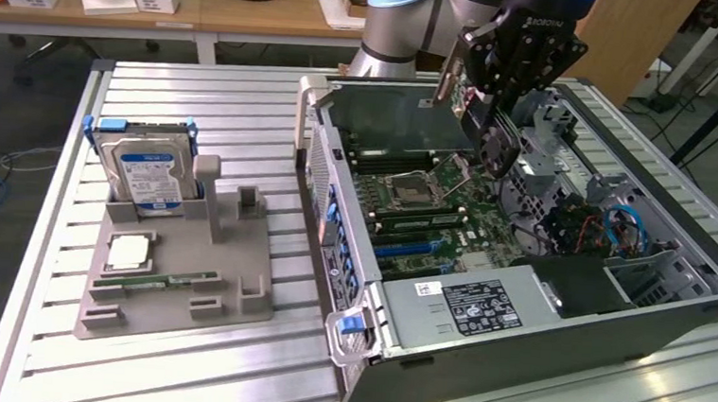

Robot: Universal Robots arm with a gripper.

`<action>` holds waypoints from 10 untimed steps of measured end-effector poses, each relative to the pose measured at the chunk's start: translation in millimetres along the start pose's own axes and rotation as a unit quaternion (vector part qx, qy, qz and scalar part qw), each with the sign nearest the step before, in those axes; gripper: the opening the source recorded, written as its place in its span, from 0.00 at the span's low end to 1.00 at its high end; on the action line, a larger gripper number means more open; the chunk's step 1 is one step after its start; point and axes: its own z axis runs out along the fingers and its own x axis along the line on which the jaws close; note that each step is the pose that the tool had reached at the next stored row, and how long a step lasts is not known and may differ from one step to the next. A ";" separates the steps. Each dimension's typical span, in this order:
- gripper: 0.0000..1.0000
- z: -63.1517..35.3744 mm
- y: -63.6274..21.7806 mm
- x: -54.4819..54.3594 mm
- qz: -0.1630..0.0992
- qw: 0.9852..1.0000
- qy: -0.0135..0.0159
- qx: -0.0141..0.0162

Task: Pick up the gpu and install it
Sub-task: 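Insert the gpu into the slot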

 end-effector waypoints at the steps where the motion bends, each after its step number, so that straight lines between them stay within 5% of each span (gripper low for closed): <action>1: 0.26 0.0 0.0 0.0 0.000 1.000 0.000 0.000; 10: 0.26 0.0 0.0 0.0 -0.005 1.000 0.000 0.000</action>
